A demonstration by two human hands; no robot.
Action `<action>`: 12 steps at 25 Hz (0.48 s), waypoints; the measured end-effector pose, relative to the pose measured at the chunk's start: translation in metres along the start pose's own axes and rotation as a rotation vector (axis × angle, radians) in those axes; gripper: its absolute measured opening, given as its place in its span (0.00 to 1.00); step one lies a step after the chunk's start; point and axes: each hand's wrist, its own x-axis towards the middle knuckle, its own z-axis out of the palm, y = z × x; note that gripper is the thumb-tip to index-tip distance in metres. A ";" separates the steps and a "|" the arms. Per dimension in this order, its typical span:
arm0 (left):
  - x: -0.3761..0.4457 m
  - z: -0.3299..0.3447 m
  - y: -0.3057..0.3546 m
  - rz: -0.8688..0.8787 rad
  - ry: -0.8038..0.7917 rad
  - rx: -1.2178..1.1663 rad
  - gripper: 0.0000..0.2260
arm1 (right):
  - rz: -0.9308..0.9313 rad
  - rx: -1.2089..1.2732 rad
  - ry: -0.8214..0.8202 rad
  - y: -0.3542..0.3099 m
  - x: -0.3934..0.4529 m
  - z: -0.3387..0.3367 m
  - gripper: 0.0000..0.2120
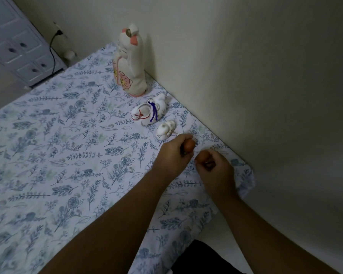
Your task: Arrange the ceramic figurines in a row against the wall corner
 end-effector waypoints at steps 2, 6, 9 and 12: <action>-0.001 0.002 -0.001 -0.011 -0.001 -0.011 0.21 | 0.006 0.013 0.005 -0.001 -0.004 0.000 0.04; -0.005 0.000 -0.002 -0.025 -0.026 -0.027 0.26 | 0.020 0.024 -0.027 0.003 -0.002 0.001 0.08; -0.020 -0.015 0.002 -0.028 -0.029 -0.053 0.26 | 0.025 -0.034 0.010 -0.009 -0.008 -0.002 0.24; -0.053 -0.037 -0.002 -0.039 0.088 -0.028 0.22 | -0.163 -0.139 0.146 -0.035 -0.021 -0.009 0.27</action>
